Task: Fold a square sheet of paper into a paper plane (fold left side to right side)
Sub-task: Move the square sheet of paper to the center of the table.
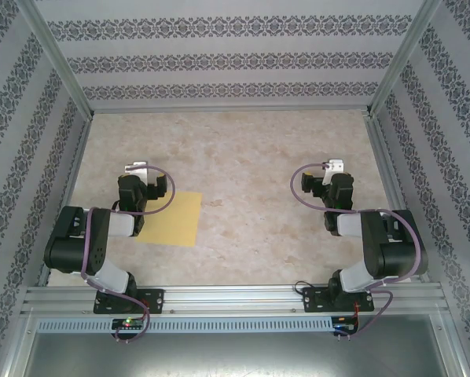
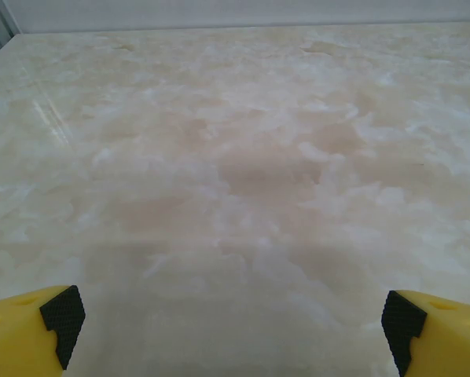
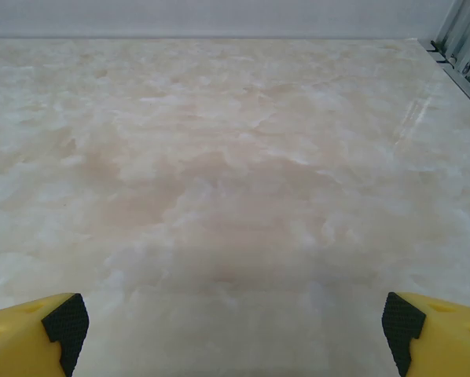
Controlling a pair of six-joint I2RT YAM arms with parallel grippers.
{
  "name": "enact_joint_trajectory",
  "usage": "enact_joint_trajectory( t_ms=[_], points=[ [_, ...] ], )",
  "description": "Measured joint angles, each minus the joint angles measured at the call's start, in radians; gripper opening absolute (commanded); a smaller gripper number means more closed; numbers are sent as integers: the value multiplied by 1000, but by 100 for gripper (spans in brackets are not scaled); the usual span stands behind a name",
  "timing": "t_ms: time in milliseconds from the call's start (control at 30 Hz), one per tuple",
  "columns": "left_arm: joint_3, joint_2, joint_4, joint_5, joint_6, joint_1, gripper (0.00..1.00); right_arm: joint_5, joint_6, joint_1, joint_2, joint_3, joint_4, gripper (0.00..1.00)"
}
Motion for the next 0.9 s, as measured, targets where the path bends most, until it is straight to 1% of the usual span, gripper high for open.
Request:
enact_joint_trajectory(
  t_ms=[900],
  points=[
    [1, -5, -16, 3, 0, 0, 100, -18, 7, -9, -6, 2, -9, 98]
  ],
)
